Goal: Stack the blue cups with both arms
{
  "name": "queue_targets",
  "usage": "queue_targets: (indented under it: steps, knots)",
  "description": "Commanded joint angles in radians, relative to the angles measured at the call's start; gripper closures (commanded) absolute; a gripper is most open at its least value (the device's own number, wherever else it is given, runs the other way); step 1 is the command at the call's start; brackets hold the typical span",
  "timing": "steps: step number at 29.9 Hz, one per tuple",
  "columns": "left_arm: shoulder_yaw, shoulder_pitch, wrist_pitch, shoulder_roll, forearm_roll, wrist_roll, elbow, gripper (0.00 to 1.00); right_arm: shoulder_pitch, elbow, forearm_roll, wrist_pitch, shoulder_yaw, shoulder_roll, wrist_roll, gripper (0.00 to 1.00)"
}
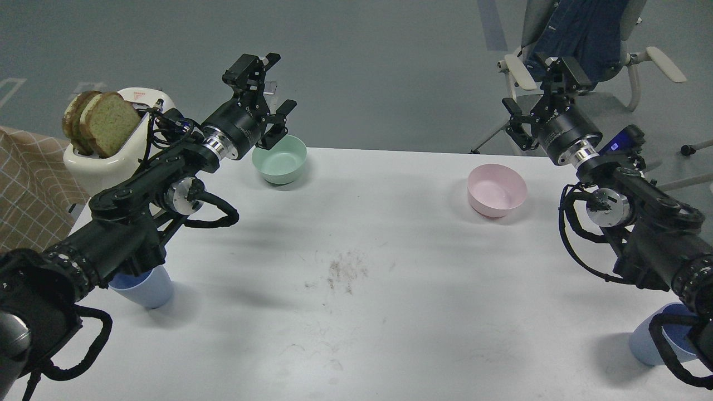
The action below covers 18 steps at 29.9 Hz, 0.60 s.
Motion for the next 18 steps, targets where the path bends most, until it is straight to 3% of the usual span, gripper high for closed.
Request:
queue_targets:
  steps: [1,4,18]
  knots:
    - [0.002,0.0,-0.027,0.001,0.0,0.0,-0.002,0.02,0.0,-0.002,0.0,0.0,0.0,0.002,0.0,0.0]
    - [0.001,-0.002,-0.064,0.005,0.001,-0.002,-0.003,0.02,0.001,-0.002,0.0,0.0,0.0,0.002,0.0,0.0]
    - [0.007,-0.005,-0.093,0.003,0.012,-0.003,-0.014,0.02,0.003,-0.002,0.0,0.0,0.0,0.002,0.0,0.0]
